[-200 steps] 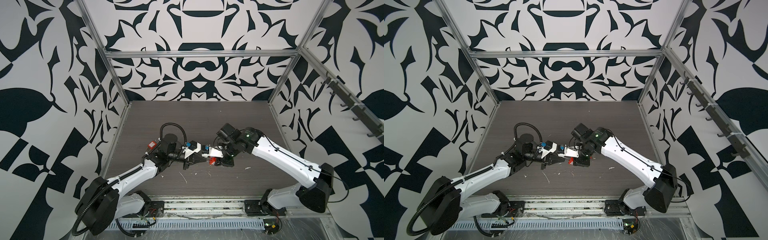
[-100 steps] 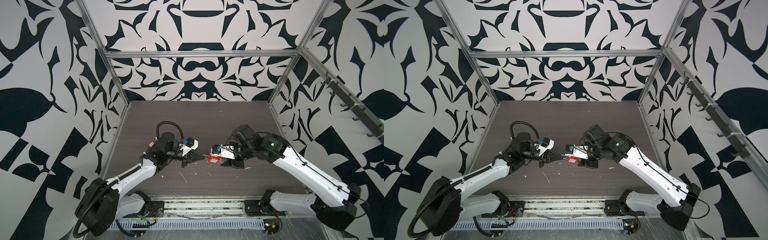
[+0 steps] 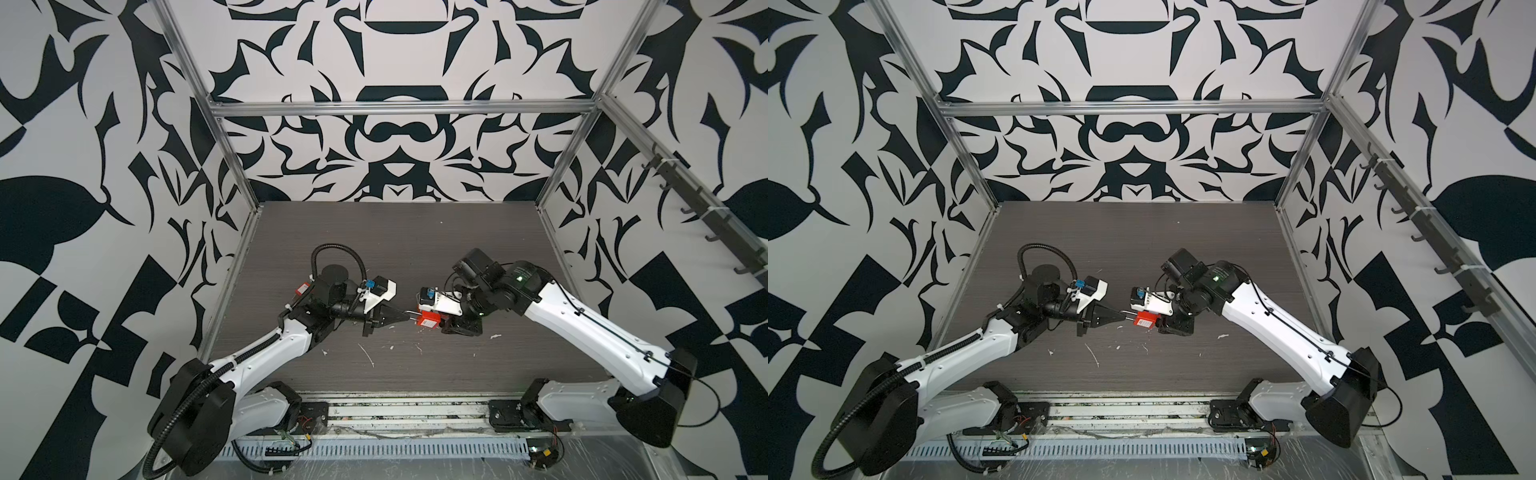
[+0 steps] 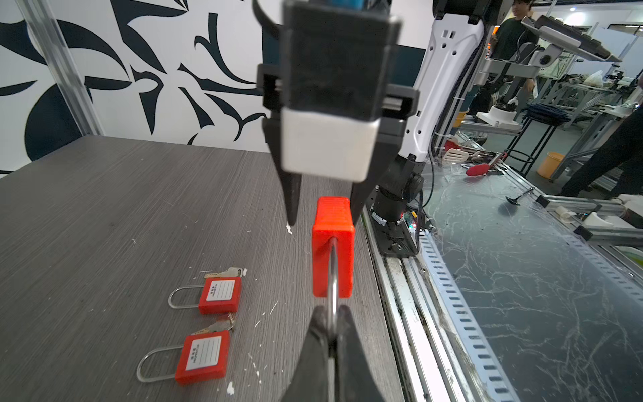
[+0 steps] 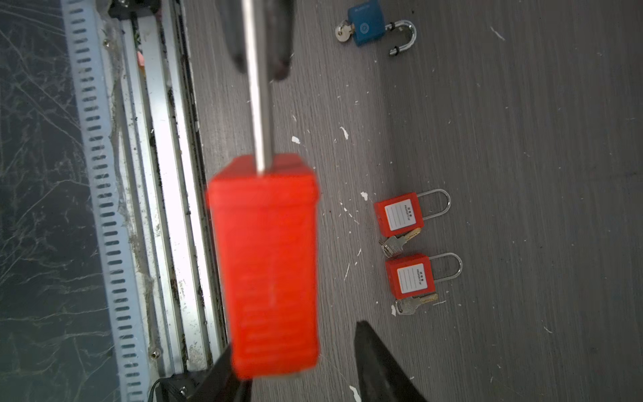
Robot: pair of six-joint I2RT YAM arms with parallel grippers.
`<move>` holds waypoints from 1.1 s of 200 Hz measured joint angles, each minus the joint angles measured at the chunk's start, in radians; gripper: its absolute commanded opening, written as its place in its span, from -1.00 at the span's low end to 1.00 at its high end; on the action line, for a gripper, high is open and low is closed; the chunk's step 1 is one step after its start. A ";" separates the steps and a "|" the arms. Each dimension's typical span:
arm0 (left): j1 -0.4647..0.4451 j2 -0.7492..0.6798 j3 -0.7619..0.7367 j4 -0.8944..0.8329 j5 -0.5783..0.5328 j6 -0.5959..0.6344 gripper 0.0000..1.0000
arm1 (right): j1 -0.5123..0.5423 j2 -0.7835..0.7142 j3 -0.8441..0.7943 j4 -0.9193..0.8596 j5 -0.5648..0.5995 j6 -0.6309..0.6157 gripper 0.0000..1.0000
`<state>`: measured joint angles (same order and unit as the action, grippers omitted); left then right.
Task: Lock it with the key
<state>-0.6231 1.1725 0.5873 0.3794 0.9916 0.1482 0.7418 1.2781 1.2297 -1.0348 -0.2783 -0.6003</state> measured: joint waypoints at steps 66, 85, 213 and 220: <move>0.002 0.000 0.000 0.015 -0.028 -0.020 -1.00 | 0.003 0.019 -0.089 0.149 0.126 0.063 -0.03; 0.001 0.000 0.000 0.018 -0.029 -0.021 -1.00 | 0.003 -0.003 -0.107 0.154 0.126 0.049 -0.05; -0.001 -0.016 0.002 -0.025 -0.002 0.016 -1.00 | 0.003 -0.123 -0.086 0.045 -0.025 -0.026 -0.61; -0.001 -0.016 0.002 -0.030 0.000 0.018 -1.00 | 0.003 -0.113 -0.080 0.046 -0.032 -0.027 -0.64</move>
<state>-0.6239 1.1568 0.5888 0.3496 0.9913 0.1658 0.7448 1.1656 1.1496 -0.9886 -0.3103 -0.6270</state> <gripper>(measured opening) 0.067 0.206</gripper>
